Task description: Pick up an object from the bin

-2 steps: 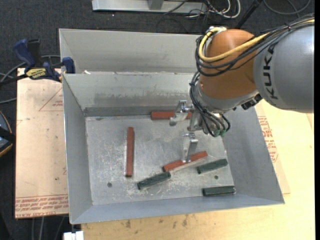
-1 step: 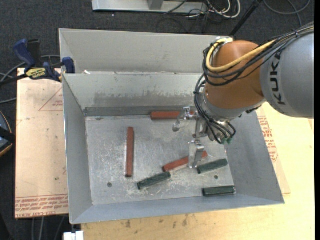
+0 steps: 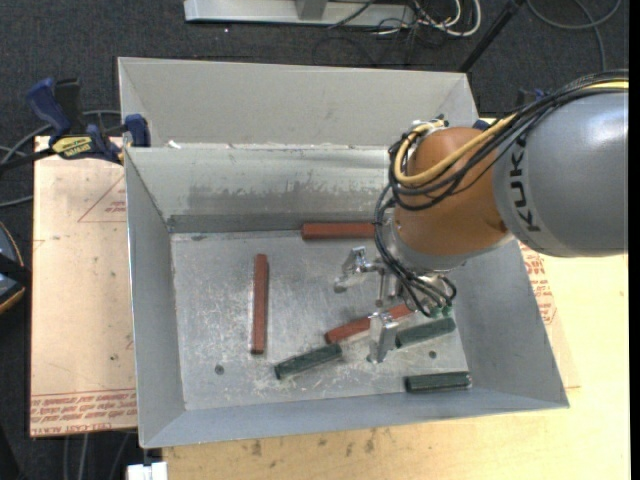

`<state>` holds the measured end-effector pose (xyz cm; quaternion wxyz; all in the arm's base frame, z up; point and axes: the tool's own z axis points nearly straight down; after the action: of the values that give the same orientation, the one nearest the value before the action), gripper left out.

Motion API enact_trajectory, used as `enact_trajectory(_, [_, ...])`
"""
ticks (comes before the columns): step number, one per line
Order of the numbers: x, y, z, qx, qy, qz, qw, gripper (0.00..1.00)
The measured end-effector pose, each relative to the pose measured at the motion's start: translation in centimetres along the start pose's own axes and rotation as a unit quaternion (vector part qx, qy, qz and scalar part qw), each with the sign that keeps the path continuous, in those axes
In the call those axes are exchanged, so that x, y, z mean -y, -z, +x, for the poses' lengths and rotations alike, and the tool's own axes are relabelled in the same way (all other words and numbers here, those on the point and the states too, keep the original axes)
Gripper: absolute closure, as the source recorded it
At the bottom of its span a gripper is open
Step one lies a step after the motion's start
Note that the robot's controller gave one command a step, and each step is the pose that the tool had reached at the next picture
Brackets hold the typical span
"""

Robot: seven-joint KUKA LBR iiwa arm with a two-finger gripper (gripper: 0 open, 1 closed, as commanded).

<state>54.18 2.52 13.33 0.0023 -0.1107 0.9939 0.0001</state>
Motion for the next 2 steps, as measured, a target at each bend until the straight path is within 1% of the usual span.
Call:
enact_trajectory(1, [0.13, -5.75, -0.56, 0.0091, 0.132, 0.0, 0.9912, 1.0])
enact_trajectory(2, [0.14, -5.76, -0.55, 0.0089, 0.132, 0.0, 0.9912, 1.0])
